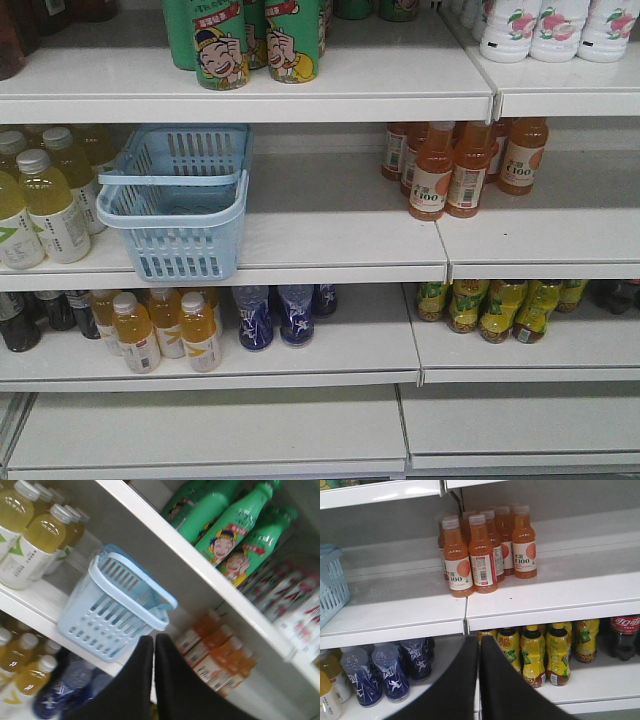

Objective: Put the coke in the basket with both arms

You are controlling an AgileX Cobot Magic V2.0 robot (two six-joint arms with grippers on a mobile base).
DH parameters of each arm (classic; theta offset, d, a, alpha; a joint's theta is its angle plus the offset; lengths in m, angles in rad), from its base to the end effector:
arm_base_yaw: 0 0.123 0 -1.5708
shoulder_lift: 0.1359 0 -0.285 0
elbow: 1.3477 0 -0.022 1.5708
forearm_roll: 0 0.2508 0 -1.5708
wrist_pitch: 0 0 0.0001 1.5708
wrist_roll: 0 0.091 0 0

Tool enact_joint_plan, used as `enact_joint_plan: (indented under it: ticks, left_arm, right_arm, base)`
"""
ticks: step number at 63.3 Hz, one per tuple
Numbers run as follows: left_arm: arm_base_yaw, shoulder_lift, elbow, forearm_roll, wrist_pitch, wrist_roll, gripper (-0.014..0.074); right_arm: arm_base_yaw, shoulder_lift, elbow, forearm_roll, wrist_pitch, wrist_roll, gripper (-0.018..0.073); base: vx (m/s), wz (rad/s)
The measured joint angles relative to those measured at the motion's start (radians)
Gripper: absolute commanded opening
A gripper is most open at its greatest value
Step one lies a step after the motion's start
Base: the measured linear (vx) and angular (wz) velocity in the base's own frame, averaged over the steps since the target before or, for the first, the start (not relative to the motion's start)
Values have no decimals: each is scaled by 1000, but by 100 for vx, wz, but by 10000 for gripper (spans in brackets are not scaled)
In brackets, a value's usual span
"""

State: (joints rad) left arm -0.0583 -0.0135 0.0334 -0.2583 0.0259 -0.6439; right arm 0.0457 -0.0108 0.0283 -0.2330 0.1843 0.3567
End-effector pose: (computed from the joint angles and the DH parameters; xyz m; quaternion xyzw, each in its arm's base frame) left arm 0.0567 -0.0039 0.2004 -0.2812 0.6323 -0.3355 0.6392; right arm 0.0564 -0.0013 0.1879 0.0446 0.7435 0.0420 0.6660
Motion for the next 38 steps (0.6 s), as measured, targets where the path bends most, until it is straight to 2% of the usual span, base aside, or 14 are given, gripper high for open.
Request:
enact_joint_plan:
  ticks: [10, 14, 22, 25, 28, 32, 38]
  left_arm:
    - [0, 0, 0, -222, -62, -19, -6]
    - [0, 0, 0, -358, -105, -33, -6]
    - [0, 0, -9, -671, -162, -128, -6]
    - [0, 0, -37, -746, -163, -154, -6]
    - [0, 0, -79, -783, -162, -168, -6]
    - [0, 0, -148, -793, -154, -176, -6]
    - [0, 0, -275, -739, -147, -178, -6]
  right_arm:
    - [0, 0, 0, 0, 0, 0, -4]
    - [0, 0, 0, 0, 0, 0, -4]
    - [0, 0, 0, 0, 0, 0, -4]
    - [0, 0, 0, 0, 0, 0, -4]
    - [0, 0, 0, 0, 0, 0, -4]
    - [0, 0, 0, 0, 0, 0, -4]
    - [0, 0, 0, 0, 0, 0, -4]
  base:
    - [0, 0]
    - [0, 0]
    - [0, 0]
    - [0, 0]
    - [0, 0]
    - [0, 0]
    - [0, 0]
